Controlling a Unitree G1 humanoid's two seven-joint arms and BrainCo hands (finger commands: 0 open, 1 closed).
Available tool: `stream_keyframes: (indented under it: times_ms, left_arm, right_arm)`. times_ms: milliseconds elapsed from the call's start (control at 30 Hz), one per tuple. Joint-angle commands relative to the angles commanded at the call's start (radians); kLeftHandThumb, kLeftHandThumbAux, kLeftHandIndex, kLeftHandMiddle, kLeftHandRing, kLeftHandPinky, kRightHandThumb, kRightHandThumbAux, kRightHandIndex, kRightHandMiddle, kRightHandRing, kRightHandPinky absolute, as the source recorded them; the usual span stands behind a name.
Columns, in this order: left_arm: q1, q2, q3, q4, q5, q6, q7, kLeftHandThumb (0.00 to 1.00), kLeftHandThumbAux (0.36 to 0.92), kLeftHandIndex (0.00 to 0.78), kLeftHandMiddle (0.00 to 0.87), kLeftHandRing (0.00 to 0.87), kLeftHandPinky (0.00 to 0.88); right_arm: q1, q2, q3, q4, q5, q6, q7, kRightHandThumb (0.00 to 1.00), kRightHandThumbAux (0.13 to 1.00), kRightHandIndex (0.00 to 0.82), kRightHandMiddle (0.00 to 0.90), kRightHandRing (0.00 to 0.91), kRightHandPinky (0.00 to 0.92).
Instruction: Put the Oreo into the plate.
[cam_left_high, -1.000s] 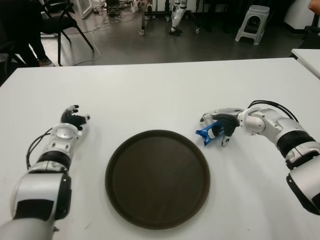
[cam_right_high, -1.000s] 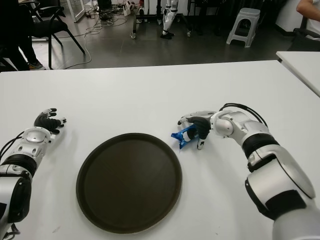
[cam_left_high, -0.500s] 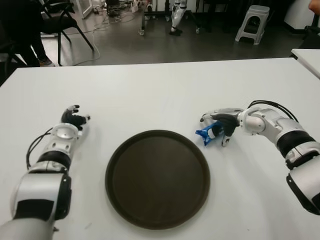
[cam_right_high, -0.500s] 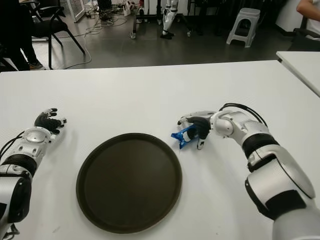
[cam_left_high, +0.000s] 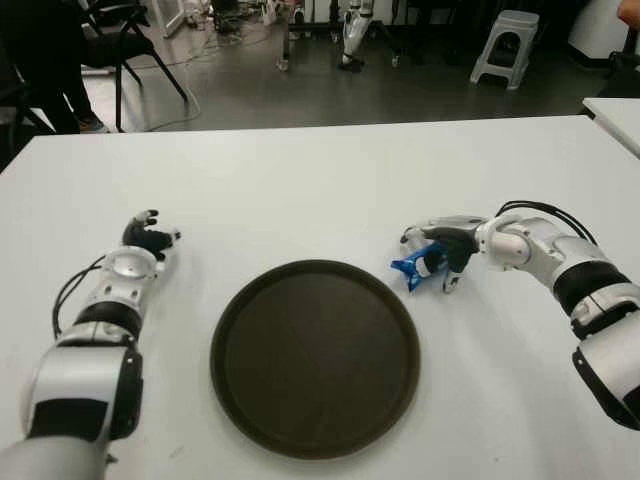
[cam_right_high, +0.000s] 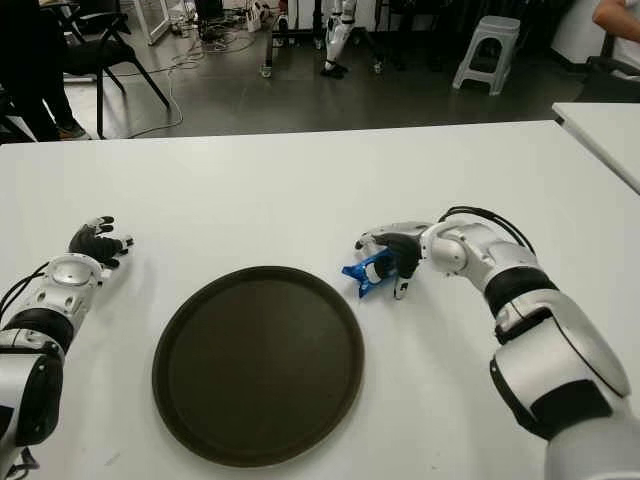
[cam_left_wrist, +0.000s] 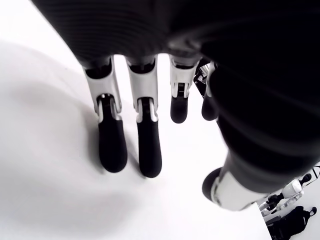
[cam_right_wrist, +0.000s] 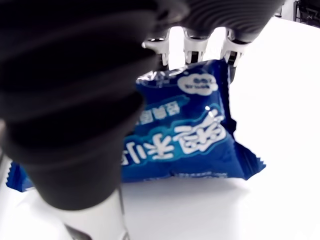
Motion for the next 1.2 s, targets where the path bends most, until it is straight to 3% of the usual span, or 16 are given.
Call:
stream_keyframes:
  times_ms: [567,1200]
  left_arm:
    - [0.0,-0.003,0.012,-0.002,-0.014,-0.004,-0.006,0.261,0.772,0.148,0.13,0.158,0.175]
    - [0.0,-0.001,0.008,0.0,-0.009,-0.001,-0.01,0.196,0.779,0.073,0.097,0.127,0.146]
  right_arm:
    - [0.0,0.003,0.003,0.013,0.001,-0.003,-0.022,0.0,0.889,0.022,0.033,0.027,0.053]
    - [-0.004,0.001,0.011,0.006,-0.004,-0.004,-0.023,0.0,0.923,0.038,0.053,0.045,0.075]
